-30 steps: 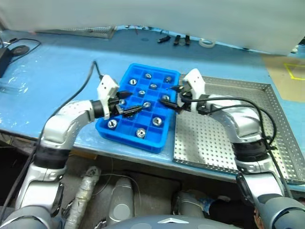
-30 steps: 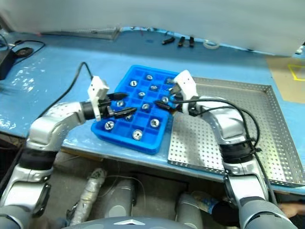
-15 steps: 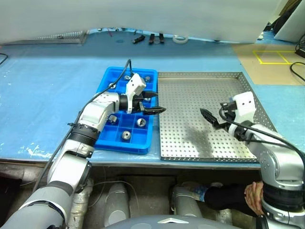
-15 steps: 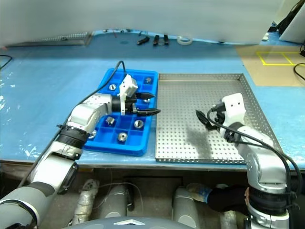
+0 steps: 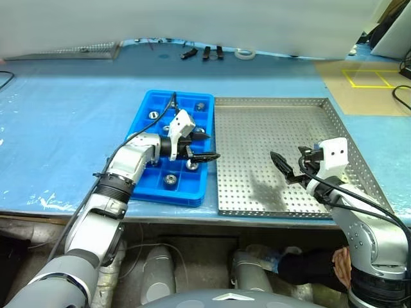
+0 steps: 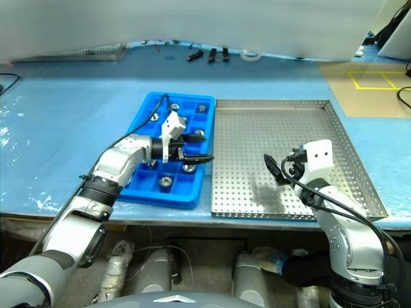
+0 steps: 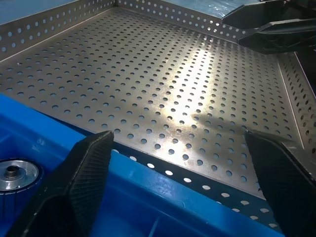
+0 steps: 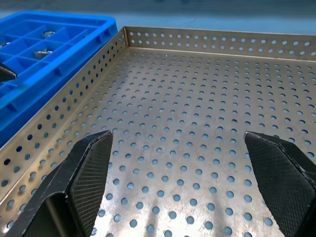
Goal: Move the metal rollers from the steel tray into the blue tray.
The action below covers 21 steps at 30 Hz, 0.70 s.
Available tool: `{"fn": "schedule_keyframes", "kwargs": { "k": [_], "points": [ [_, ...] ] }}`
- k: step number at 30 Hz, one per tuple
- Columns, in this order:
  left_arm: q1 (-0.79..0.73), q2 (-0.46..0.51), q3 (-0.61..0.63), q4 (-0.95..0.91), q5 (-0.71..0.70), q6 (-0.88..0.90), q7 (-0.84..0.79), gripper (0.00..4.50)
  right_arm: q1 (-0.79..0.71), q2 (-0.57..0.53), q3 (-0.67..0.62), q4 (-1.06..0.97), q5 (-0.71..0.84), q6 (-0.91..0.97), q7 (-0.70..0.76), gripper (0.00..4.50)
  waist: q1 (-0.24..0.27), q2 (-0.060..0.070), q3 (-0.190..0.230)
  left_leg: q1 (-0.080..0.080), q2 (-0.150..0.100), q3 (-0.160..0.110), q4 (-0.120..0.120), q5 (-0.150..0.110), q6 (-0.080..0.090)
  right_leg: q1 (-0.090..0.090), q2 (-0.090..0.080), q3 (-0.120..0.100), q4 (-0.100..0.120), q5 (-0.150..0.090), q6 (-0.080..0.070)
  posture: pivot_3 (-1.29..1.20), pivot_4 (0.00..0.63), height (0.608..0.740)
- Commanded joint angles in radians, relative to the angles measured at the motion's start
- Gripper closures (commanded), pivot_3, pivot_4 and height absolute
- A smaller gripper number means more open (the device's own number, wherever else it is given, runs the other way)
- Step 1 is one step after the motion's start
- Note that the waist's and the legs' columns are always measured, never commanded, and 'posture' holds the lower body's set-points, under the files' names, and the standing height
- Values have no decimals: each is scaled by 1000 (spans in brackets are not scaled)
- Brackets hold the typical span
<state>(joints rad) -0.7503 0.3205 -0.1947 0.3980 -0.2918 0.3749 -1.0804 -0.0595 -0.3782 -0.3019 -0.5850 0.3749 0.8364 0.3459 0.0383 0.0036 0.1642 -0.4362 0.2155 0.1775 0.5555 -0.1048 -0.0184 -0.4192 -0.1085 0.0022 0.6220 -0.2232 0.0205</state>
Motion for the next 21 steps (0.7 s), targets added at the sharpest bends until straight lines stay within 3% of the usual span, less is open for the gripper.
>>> {"fn": "schedule_keyframes", "kwargs": {
  "k": [1,21],
  "points": [
    [3,10,30,-58,-12,11,7,0,-25,-15,-4,-5,16,-33,1,17,1,0,0,0,0,0,0,0,0,0,0,0,0,0,0,-279,150,740],
    [17,8,57,-105,-19,29,36,0,-79,-65,5,48,40,-59,18,17,3,0,0,-1,0,0,0,-1,1,0,0,0,-2,0,0,-246,150,740]
  ]
}}
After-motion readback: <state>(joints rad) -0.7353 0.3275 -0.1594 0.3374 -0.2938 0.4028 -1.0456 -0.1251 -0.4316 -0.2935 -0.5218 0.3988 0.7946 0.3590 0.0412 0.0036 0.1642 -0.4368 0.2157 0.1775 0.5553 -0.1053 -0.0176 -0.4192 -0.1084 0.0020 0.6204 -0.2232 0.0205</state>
